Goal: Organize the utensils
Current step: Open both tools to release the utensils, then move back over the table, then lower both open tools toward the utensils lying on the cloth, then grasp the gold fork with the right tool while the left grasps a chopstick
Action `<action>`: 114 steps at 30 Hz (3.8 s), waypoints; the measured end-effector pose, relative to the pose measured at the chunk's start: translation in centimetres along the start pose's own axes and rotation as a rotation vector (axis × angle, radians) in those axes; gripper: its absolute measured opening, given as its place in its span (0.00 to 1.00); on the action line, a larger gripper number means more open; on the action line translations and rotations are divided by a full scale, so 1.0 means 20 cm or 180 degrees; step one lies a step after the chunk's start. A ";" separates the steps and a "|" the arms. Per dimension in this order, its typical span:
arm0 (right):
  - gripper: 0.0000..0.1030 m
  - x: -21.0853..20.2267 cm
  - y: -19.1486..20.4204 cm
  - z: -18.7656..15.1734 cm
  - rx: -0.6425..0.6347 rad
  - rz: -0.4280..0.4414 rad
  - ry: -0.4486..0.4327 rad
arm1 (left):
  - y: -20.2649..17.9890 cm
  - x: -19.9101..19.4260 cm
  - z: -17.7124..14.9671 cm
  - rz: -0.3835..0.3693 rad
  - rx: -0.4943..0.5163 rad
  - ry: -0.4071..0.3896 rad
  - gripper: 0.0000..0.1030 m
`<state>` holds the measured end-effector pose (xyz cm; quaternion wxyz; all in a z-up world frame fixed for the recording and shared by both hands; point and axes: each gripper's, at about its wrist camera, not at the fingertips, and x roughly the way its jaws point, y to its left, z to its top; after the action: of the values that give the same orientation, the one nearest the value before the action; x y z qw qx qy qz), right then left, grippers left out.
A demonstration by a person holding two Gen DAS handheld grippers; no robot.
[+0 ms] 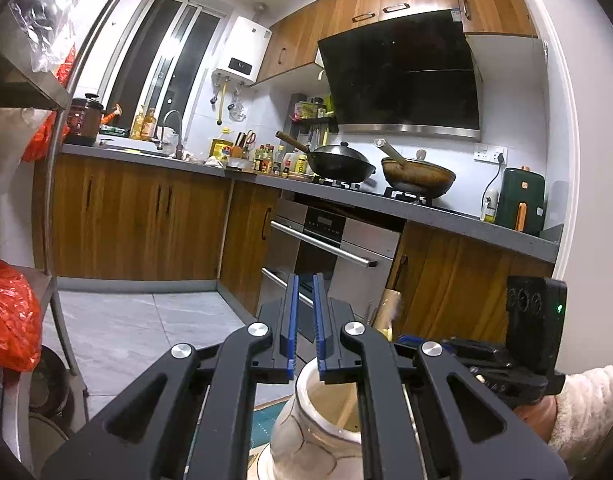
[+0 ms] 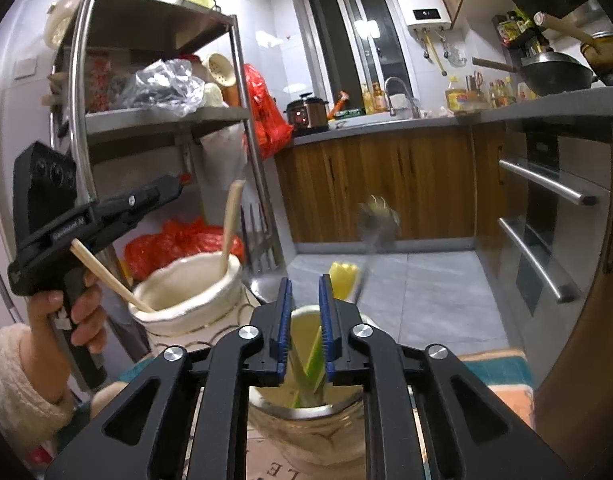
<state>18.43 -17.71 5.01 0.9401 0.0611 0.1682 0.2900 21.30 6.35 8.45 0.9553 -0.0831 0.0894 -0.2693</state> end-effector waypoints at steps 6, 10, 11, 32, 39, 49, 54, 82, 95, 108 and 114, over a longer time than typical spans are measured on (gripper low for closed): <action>0.15 -0.19 0.04 0.00 0.0048 -0.0085 -0.0090 | -0.03 -0.12 -0.02 0.0077 -0.0018 0.0045 0.07; 0.22 -0.32 0.09 -0.03 0.0010 -0.0241 -0.0042 | -0.08 -0.23 -0.08 0.0214 -0.0019 0.0147 0.07; 0.25 -0.35 0.11 -0.05 -0.0004 -0.0256 -0.0032 | -0.09 -0.25 -0.10 0.0251 -0.0011 0.0187 0.07; 0.89 -0.73 0.09 -0.41 0.0176 -0.0933 0.0288 | -0.59 -0.63 -0.41 0.0843 0.0109 0.0363 0.95; 0.89 -0.73 0.03 -0.51 0.0288 -0.1006 0.0463 | -0.68 -0.53 -0.56 0.0920 0.0042 0.0661 0.95; 0.89 -0.65 -0.01 -0.62 0.0305 -0.1067 0.0777 | -0.66 -0.40 -0.76 0.1037 -0.0090 0.1100 0.95; 0.89 -0.61 -0.04 -0.63 0.0418 -0.1070 0.0913 | -0.71 -0.35 -0.79 0.1149 0.0105 0.1236 0.95; 0.68 -0.57 -0.05 -0.63 0.0644 -0.0863 0.1163 | -0.80 -0.21 -0.94 0.1079 0.0249 0.1924 0.90; 0.47 -0.44 0.02 -0.64 0.0567 -0.0676 0.1446 | -0.85 -0.22 -0.93 0.0718 0.0323 0.1955 0.34; 0.16 -0.42 0.03 -0.62 0.0167 -0.0799 0.1799 | -0.77 -0.25 -0.87 0.0645 0.0206 0.2199 0.11; 0.16 -0.48 -0.02 -0.62 0.0031 -0.0871 0.1945 | -0.65 -0.28 -0.84 0.0830 0.0101 0.2319 0.11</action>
<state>6.83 -23.29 -3.93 0.8761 -0.0474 0.4504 0.1652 6.47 -3.38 -4.55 0.8883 0.0449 0.4285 -0.1588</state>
